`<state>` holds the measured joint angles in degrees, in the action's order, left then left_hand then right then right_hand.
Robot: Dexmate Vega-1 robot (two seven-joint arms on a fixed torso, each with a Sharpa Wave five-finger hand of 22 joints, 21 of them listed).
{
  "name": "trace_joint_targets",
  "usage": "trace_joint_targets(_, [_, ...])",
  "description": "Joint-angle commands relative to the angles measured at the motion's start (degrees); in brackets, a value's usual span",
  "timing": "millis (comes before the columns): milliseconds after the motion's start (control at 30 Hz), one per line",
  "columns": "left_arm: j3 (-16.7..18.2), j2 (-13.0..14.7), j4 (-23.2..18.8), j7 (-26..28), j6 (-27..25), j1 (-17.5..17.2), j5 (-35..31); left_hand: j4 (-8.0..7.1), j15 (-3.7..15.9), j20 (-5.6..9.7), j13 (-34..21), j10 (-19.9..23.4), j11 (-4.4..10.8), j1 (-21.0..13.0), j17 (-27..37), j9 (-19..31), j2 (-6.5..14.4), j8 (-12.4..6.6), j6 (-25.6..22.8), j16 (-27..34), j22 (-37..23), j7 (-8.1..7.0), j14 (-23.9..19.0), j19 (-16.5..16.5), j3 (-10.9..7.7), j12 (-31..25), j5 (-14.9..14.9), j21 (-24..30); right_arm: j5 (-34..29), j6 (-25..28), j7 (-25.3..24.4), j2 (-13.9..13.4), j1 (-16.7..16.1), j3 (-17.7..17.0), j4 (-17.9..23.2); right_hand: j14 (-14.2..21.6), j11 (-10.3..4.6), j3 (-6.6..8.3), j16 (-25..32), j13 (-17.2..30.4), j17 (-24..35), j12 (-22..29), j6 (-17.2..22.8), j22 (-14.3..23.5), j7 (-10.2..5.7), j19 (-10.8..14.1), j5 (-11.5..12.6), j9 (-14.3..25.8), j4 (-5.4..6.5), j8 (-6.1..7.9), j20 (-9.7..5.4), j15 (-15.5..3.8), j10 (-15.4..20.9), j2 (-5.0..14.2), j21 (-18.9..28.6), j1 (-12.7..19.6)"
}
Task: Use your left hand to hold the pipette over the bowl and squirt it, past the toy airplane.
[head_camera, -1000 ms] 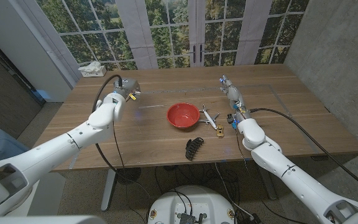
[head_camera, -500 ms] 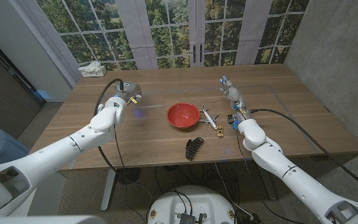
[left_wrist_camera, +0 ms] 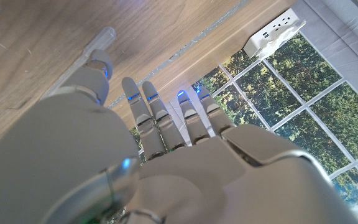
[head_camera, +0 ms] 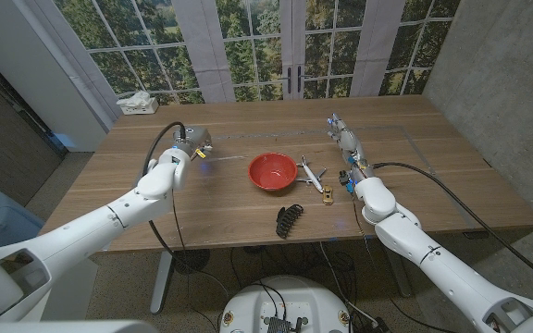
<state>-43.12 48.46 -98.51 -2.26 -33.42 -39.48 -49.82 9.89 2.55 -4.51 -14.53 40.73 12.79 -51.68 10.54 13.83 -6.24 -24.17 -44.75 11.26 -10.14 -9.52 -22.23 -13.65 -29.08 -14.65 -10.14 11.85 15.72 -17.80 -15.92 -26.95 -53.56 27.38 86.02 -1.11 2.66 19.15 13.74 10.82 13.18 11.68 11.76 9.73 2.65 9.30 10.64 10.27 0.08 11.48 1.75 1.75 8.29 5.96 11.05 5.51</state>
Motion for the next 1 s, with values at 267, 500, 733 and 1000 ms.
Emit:
trace_joint_targets(267, [-1.56,-1.28,2.68,1.78,-0.53,0.65,0.14,-0.13,9.4,0.15,-0.35,1.21,0.08,-1.18,0.17,-0.24,0.75,-0.43,-0.5,0.4,-0.18,0.08,-0.54,-0.78,0.43,-0.66,0.07,0.07,0.2,-0.12,0.33,0.36,0.85,0.29,-1.2,0.56,-0.24,-0.08,0.05,0.18,0.25,-0.22,0.72,0.24,0.02,0.11,-0.15,0.09,-0.39,-0.19,0.31,0.1,0.43,0.96,0.19,-0.24])
trace_joint_targets(500, [-2.01,-1.52,3.29,1.69,-0.59,0.88,0.68,-0.26,9.38,0.12,-0.56,1.67,0.08,-1.64,0.22,-0.42,1.53,-0.61,-0.8,0.51,-0.18,0.34,-0.82,-0.86,0.66,-0.78,0.02,0.03,0.24,-0.19,0.42,0.52,1.13,0.4,-1.52,0.61,-0.19,-0.05,0.04,0.18,0.24,-0.25,0.73,0.24,0.03,0.1,-0.14,0.1,-0.47,-0.23,0.33,0.12,0.39,0.97,0.19,-0.2])
trace_joint_targets(733, [-2.36,-1.67,3.68,1.78,-0.87,1.0,1.1,-0.35,9.32,-0.1,-0.72,2.01,0.09,-1.83,0.24,-0.56,1.99,-0.82,-1.21,0.58,-0.19,0.5,-1.02,-1.03,0.95,-0.85,0.01,0.05,0.12,-0.18,0.33,0.52,1.19,0.46,-1.56,0.61,-0.21,-0.04,0.02,0.18,0.24,-0.26,0.71,0.23,0.04,0.11,-0.14,0.1,-0.53,-0.28,0.32,0.12,0.4,0.96,0.19,-0.2])
trace_joint_targets(1000, [-2.71,-1.86,4.27,2.17,-0.73,1.18,1.67,-0.4,9.33,-0.17,-0.86,2.38,0.09,-2.01,0.25,-0.67,2.4,-0.96,-1.46,0.61,-0.19,0.6,-1.14,-1.09,1.2,-0.94,-0.01,0.04,0.0,-0.27,0.05,0.57,1.06,0.45,-1.49,0.64,-0.26,-0.03,-0.01,0.19,0.24,-0.27,0.7,0.23,-0.03,0.12,-0.14,0.1,-0.62,-0.33,0.29,0.12,0.43,0.95,0.19,-0.17])
